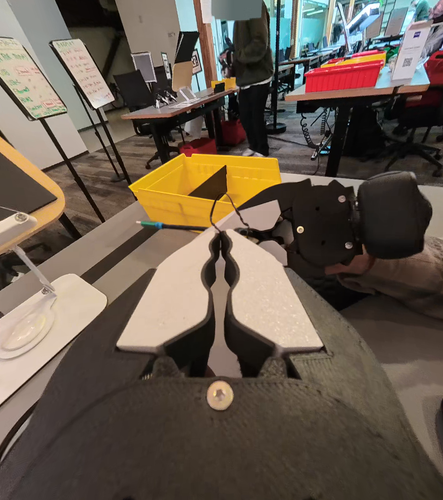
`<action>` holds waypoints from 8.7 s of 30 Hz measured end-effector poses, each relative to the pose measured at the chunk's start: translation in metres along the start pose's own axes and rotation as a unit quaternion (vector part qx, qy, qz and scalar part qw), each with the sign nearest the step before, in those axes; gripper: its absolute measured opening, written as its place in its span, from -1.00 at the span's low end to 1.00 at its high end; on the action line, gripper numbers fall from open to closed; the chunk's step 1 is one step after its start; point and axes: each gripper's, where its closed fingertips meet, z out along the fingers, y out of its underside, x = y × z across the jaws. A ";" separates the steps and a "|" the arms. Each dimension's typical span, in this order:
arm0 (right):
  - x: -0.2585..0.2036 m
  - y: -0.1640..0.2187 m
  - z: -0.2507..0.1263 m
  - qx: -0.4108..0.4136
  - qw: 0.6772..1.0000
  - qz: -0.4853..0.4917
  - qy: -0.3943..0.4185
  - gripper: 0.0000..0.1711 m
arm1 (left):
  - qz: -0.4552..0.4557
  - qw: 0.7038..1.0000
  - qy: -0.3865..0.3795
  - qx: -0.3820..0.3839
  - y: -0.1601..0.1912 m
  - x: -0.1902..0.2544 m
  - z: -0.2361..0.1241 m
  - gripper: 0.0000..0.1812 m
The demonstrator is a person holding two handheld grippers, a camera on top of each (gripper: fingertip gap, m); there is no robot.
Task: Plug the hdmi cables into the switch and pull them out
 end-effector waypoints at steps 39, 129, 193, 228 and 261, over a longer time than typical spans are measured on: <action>0.039 -0.005 -0.010 -0.044 0.990 -0.046 0.125 -1.00 | 0.073 0.997 -0.032 -0.021 0.027 0.019 0.032 -0.93; -0.011 -0.018 -0.007 0.020 0.992 0.098 -0.070 -1.00 | -0.036 0.996 0.086 0.002 0.036 0.025 0.015 -0.68; 0.007 -0.025 -0.009 0.019 0.997 0.078 0.017 -1.00 | 0.022 0.995 0.100 -0.019 0.023 0.031 0.019 -0.82; 0.014 -0.035 -0.016 0.006 0.998 0.062 0.020 -1.00 | -0.140 0.976 0.165 0.031 0.005 0.039 0.007 -0.99; -0.107 -0.063 -0.022 -0.040 0.704 0.388 -0.594 -1.00 | 0.861 0.489 0.035 -0.134 0.042 -0.010 -0.005 -0.98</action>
